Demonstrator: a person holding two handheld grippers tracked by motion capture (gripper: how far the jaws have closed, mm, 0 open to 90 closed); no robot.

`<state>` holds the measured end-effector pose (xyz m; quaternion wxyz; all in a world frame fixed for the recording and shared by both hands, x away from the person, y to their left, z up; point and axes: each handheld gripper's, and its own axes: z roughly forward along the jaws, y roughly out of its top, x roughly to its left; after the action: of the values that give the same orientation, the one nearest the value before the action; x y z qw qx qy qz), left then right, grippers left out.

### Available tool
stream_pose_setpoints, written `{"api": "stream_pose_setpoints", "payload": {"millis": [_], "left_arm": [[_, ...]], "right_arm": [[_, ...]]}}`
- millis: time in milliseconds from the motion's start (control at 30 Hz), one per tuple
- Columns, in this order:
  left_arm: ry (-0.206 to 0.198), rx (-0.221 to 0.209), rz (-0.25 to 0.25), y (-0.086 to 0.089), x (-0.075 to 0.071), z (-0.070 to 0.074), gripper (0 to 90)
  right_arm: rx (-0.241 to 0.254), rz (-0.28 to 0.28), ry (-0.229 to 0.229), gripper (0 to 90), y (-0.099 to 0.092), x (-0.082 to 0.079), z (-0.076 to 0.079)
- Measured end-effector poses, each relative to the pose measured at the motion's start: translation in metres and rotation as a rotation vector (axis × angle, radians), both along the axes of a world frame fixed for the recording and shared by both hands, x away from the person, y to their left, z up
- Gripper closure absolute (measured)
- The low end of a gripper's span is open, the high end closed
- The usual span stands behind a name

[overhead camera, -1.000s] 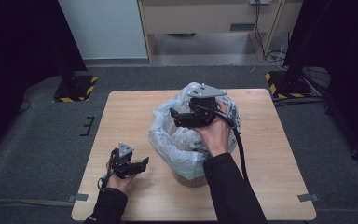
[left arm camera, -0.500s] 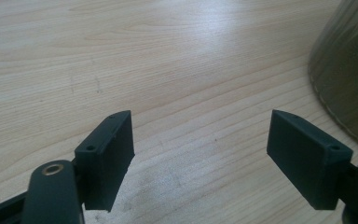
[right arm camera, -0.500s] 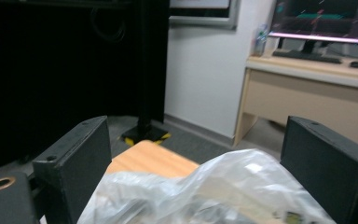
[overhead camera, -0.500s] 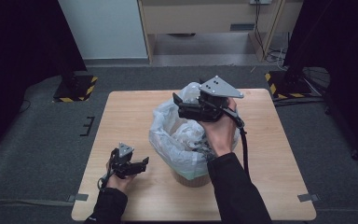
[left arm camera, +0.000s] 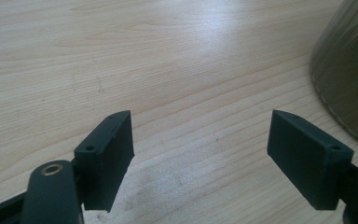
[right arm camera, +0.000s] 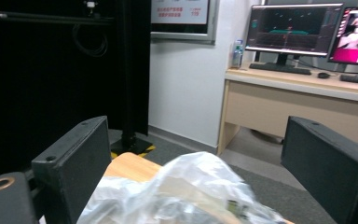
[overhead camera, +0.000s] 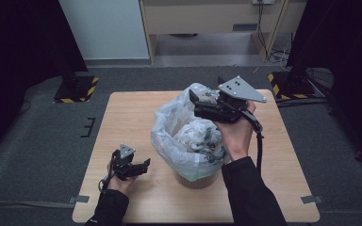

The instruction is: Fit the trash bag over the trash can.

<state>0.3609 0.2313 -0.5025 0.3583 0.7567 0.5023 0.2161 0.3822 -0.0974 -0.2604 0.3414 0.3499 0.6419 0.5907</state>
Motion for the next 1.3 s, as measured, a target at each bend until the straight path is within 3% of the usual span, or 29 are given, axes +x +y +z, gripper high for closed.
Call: {"api": "stream_pose_setpoints", "payload": {"millis": [267, 733, 1000, 1300], "left_arm": [[0.005, 0.006, 0.002, -0.001, 0.000, -0.001, 21.7], [0.013, 0.014, 0.003, 0.000, 0.000, -0.003, 21.7], [0.025, 0.019, 0.004, -0.001, -0.001, -0.006, 21.6], [0.046, 0.039, 0.012, -0.002, 0.000, -0.010, 21.2]], "right_arm": [[0.014, -0.088, -0.011, 8.4, -0.043, -0.006, -0.004], [0.032, -0.174, -0.013, 7.8, -0.095, -0.018, -0.023], [0.035, -0.199, 0.004, 7.7, -0.117, -0.026, -0.041], [0.041, -0.211, 0.047, 7.3, -0.138, -0.030, -0.080]]}}
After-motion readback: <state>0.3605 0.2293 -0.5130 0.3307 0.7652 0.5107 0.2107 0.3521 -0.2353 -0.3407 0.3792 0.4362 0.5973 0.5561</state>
